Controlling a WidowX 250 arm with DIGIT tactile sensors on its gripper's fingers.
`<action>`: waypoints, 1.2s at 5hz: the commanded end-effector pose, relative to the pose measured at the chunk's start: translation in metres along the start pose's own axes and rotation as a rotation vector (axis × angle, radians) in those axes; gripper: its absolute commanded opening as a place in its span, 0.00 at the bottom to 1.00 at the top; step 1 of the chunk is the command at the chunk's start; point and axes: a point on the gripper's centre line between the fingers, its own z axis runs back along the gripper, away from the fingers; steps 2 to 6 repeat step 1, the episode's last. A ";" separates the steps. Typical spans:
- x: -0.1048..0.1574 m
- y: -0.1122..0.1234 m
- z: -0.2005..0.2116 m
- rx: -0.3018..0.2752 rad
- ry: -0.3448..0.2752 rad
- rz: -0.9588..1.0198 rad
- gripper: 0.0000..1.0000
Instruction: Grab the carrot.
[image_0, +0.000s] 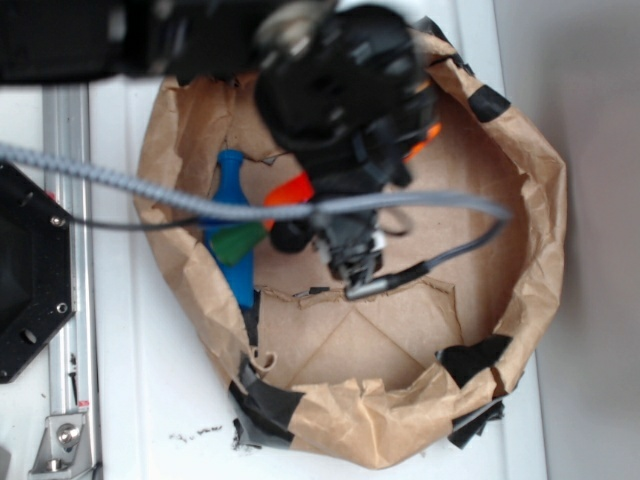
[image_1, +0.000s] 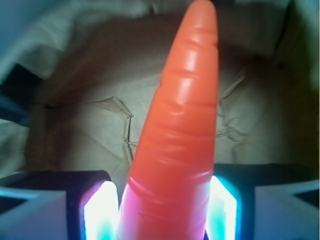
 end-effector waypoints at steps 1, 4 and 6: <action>0.020 -0.013 0.042 0.024 0.005 -0.020 0.00; 0.020 -0.013 0.042 0.024 0.005 -0.020 0.00; 0.020 -0.013 0.042 0.024 0.005 -0.020 0.00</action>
